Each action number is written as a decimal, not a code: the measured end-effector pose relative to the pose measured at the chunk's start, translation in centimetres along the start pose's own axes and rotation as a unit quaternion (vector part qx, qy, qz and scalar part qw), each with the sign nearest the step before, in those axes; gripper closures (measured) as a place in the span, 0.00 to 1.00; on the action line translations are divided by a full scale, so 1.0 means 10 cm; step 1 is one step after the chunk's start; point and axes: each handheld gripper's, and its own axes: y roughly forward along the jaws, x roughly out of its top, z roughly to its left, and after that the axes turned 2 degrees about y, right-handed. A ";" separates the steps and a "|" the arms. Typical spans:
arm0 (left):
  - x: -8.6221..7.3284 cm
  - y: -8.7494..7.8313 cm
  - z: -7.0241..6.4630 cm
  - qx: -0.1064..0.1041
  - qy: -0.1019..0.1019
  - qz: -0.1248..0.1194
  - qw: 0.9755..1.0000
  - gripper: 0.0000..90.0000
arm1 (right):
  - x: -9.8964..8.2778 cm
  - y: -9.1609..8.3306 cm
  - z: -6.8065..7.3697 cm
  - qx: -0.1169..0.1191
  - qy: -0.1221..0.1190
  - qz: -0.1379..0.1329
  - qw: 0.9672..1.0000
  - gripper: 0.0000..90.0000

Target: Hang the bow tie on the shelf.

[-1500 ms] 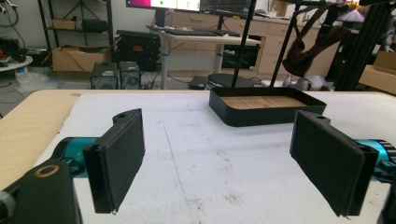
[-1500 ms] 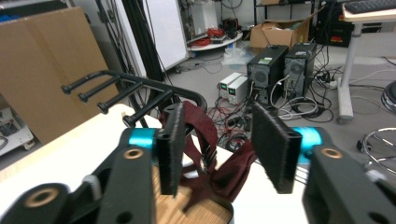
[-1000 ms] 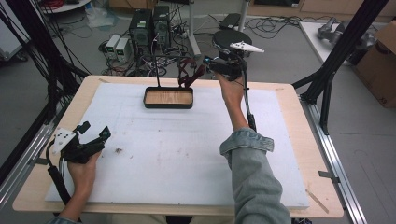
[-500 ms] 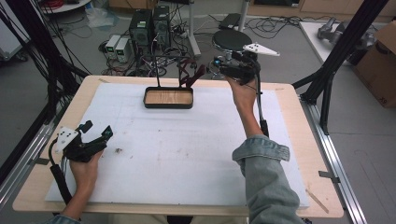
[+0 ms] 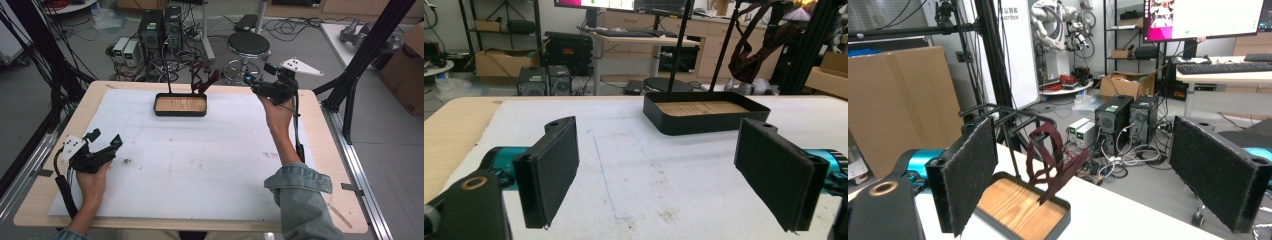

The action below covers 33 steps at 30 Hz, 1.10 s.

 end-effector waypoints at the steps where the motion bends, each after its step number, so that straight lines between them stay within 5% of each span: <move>1: 0.00 0.00 0.00 0.000 -0.001 0.000 1.000 0.20 | -0.01 -0.04 0.00 -0.001 0.001 -0.003 1.000 0.13; 21: 0.00 0.01 -0.01 0.000 0.002 0.004 1.000 0.20 | -0.31 -0.87 -0.02 -0.025 0.006 -0.043 0.999 0.12; 33: -0.01 0.02 -0.03 -0.004 0.005 0.007 1.000 0.20 | -0.75 -1.20 0.14 -0.036 -0.005 -0.041 0.998 0.12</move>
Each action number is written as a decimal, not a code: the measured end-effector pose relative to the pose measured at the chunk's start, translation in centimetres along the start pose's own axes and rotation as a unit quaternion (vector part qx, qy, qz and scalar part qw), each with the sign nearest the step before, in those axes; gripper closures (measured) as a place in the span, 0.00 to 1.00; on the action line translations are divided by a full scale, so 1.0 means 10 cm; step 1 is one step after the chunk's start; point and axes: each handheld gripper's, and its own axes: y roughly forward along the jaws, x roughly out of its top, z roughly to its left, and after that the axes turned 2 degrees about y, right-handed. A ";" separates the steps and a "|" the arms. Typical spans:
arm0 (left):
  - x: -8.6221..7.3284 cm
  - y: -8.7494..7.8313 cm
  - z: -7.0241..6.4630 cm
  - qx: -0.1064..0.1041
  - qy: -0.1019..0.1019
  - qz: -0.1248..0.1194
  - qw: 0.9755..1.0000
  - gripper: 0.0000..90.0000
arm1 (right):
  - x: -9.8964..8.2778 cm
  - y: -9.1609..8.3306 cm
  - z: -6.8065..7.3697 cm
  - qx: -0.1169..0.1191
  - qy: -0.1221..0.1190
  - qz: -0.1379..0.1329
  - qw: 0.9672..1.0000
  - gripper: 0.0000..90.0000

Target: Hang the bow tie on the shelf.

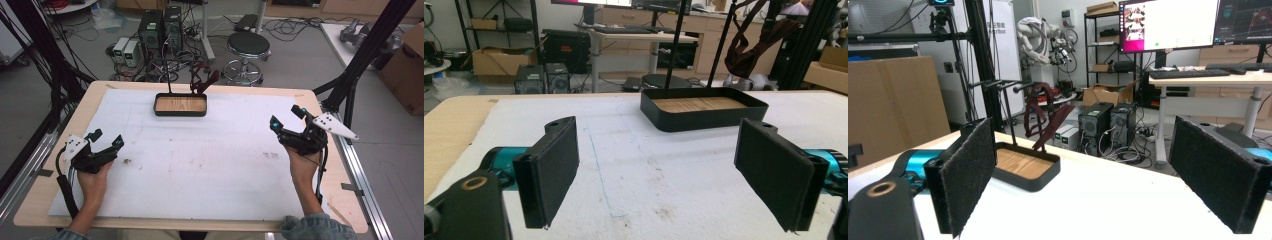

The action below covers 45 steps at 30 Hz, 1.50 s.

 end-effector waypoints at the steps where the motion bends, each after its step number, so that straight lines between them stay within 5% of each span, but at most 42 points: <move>1: 0.00 0.00 0.00 0.000 0.000 0.000 1.000 0.20 | -0.03 -0.02 0.01 -0.001 0.003 0.010 1.000 0.12; 13: 0.00 0.01 -0.01 -0.002 0.001 0.001 1.000 0.20 | -0.44 -0.22 0.12 -0.015 0.000 0.020 1.000 0.12; 28: 0.00 0.00 -0.02 -0.004 0.002 0.001 1.000 0.20 | -1.00 -0.30 0.27 -0.037 0.010 0.065 0.997 0.12; 36: 0.01 0.00 -0.04 -0.007 0.008 0.003 1.000 0.20 | -1.09 -0.28 0.32 -0.040 -0.005 0.095 0.995 0.12; 45: 0.01 0.00 -0.05 -0.009 0.007 0.004 1.000 0.20 | -1.11 -0.28 0.30 -0.043 0.000 0.098 0.994 0.12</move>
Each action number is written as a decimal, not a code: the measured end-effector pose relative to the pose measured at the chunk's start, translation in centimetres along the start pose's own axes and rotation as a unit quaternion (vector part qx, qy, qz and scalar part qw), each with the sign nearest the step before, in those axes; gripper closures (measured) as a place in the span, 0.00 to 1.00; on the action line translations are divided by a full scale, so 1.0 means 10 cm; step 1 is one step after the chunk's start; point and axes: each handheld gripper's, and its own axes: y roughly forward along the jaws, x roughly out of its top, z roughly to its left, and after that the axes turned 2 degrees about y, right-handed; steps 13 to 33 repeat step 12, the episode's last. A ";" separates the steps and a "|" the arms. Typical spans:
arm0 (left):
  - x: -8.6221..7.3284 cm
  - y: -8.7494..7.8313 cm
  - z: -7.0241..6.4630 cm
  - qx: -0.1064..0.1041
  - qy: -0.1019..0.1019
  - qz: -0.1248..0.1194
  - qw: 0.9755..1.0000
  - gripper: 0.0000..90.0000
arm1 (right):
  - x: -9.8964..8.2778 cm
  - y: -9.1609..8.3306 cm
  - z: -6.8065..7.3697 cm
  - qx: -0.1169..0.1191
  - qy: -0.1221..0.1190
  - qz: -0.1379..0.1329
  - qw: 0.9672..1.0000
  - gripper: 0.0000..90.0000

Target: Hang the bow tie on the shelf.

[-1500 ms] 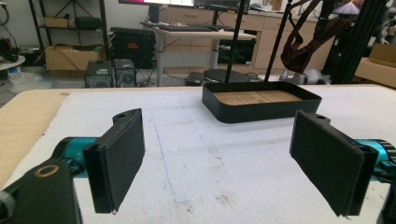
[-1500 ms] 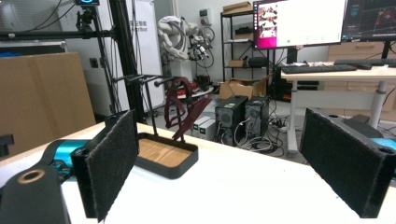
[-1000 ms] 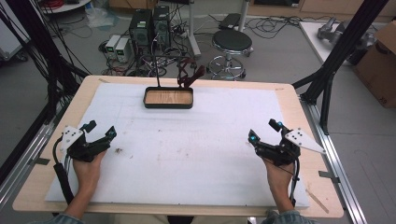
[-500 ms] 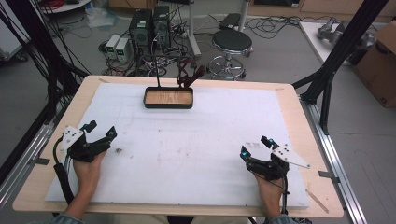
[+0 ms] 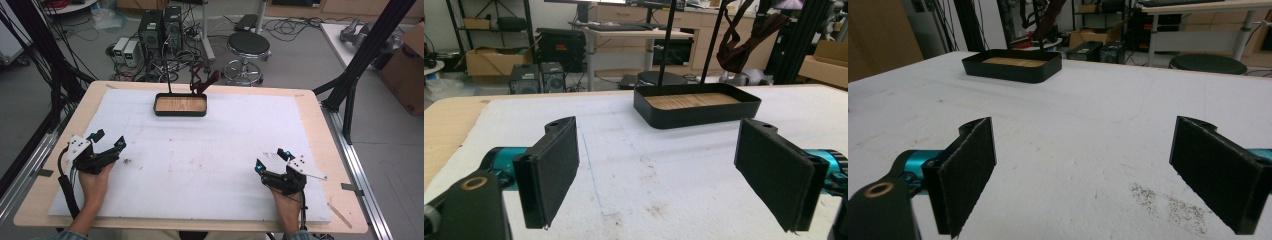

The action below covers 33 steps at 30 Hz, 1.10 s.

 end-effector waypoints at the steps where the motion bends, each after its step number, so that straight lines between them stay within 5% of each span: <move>1: 0.00 0.00 0.00 0.000 0.000 0.000 1.000 0.20 | 0.00 0.00 0.00 0.000 0.000 0.000 1.000 0.12; 33: 0.00 0.01 0.01 0.005 -0.001 0.004 1.000 0.20 | -0.01 0.00 0.01 0.002 0.002 0.003 1.000 0.12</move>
